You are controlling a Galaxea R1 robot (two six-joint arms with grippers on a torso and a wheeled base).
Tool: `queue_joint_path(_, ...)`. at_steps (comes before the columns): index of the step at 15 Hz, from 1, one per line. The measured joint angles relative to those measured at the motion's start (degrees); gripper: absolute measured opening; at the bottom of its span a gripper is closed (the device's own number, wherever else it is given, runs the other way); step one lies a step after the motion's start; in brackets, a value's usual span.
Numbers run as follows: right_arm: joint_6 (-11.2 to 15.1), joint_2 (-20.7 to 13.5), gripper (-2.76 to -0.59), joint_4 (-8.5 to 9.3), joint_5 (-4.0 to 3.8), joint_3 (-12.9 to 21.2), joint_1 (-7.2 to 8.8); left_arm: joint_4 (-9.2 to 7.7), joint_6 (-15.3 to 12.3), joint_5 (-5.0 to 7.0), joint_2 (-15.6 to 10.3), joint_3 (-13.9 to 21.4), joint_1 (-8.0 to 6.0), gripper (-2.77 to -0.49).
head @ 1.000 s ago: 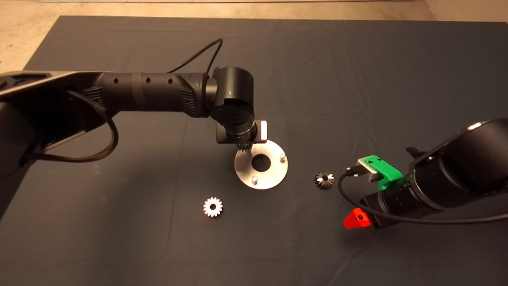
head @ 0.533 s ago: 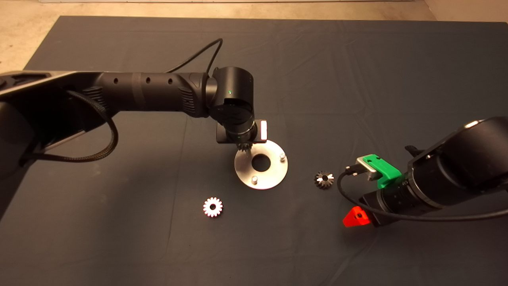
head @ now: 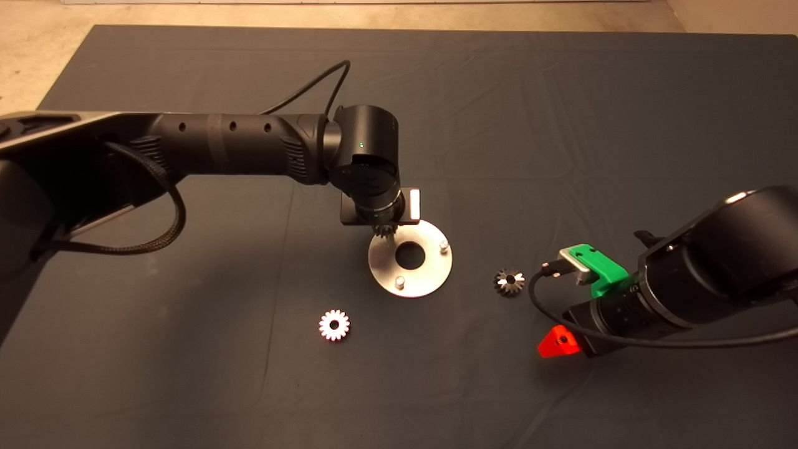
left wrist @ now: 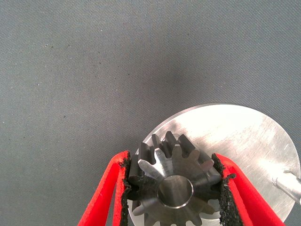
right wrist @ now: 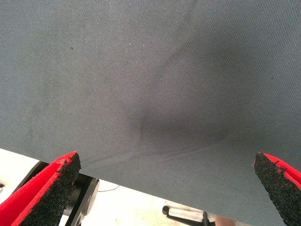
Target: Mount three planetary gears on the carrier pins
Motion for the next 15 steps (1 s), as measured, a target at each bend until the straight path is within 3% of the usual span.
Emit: queue_joint_path(15,-0.15,0.0,-0.6,-0.44,0.0,-0.01,-0.66,0.0,0.18,-0.07,0.87,0.0,0.0,-2.3)
